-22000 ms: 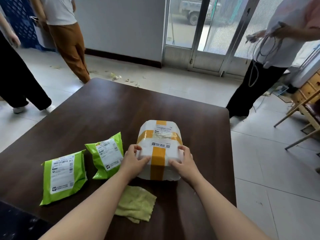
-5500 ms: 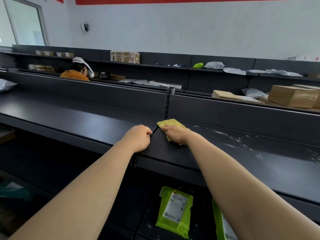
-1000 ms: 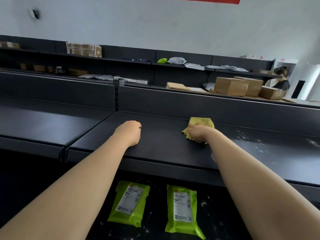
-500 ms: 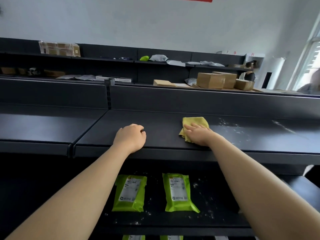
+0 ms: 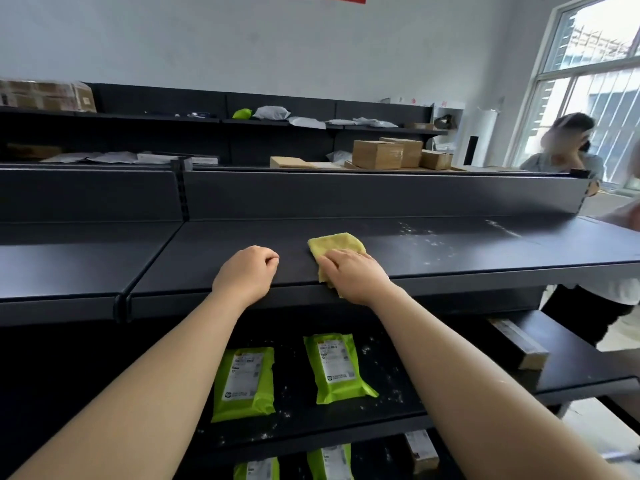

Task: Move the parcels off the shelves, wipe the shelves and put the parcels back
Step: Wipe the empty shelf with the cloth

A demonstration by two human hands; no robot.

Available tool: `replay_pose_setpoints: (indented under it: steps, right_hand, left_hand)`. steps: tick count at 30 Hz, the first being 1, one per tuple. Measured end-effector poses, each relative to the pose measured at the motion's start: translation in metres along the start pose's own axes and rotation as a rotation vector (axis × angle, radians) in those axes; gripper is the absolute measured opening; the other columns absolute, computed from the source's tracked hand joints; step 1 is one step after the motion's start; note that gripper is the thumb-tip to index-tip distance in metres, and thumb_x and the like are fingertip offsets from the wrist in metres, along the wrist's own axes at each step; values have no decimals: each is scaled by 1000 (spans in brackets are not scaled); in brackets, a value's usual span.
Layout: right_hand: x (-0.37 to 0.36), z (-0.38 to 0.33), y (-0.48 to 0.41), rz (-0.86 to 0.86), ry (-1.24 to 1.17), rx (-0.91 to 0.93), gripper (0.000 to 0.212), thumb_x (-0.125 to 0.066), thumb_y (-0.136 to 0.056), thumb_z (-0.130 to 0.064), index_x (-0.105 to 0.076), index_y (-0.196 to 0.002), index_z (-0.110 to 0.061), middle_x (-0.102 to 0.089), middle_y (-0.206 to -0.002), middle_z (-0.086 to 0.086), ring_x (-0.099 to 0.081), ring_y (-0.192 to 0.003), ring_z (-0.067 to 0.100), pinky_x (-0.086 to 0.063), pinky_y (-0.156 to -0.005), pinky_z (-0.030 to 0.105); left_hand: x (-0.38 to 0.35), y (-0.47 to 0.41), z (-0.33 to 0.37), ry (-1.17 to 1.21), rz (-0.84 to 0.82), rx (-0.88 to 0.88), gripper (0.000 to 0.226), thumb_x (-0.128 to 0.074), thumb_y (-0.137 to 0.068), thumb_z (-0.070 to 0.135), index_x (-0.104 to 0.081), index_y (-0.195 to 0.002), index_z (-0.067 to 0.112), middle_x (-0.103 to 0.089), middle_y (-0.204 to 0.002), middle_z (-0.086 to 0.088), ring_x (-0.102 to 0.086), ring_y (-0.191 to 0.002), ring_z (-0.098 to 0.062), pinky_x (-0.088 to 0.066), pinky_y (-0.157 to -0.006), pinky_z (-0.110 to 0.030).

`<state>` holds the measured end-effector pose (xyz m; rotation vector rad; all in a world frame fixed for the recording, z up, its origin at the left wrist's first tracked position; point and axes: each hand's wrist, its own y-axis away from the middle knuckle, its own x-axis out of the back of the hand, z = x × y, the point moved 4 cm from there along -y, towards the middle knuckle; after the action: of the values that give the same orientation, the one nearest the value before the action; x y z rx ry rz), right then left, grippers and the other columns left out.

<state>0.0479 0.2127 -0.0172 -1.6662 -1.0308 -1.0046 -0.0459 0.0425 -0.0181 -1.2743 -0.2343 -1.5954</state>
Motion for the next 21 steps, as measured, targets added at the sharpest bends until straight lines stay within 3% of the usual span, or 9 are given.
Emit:
replay_pose_setpoints:
  steps: [3,8,12,16,19,21]
  right_hand:
    - [2,10,9,70,39,35,38,-28,-99,-46,-55,-122,-32,-57,-129,-6,-48,-119,18,-32,-97,31]
    - [15,66,16,92,116,-43,42,-24,-101,-45,-47,-135,-38,-46,-144,-11,-40,-132,15,-27,-107,32]
    - [36,125,23,47,127,-205,44,-23,-102,-39,-38,-144,-36,-33,-153,-11,-31,-139,14,-23,-111,34]
    - [41,151,12,-75,39,-279,52,-33,-101,-20,-23,-151,-29,-18,-159,-6,-17,-145,18,-21,-114,39]
    - [42,152,-4,-151,-73,-252,43,-34,-101,-30,-41,-141,-42,-26,-155,-15,-26,-142,19,-23,-116,35]
    - [41,146,-16,-168,-147,-197,41,-36,-99,-29,-48,-133,-48,-30,-153,-16,-38,-134,21,-31,-107,29]
  left_hand:
    - [-2,-2,3,-43,-27,5,29,-44,-97,37,-65,-113,25,-61,-119,6,-57,-105,-20,-44,-77,-30]
    - [-16,-6,25,-119,-77,3,35,-39,-99,37,-60,-122,21,-56,-126,-3,-55,-109,-27,-44,-89,-36]
    - [-26,-12,36,-75,-106,14,31,-40,-99,34,-63,-113,18,-57,-119,-3,-55,-102,-25,-45,-82,-34]
    - [-36,-23,47,-51,-150,12,32,-41,-100,32,-60,-118,15,-55,-123,-4,-55,-104,-24,-46,-83,-34]
    - [-45,-34,57,-97,-177,26,34,-39,-101,29,-56,-127,16,-52,-131,-3,-54,-112,-23,-44,-85,-33]
    - [-49,-41,63,-126,-197,37,34,-38,-101,28,-55,-129,19,-52,-133,-1,-52,-117,-23,-44,-89,-33]
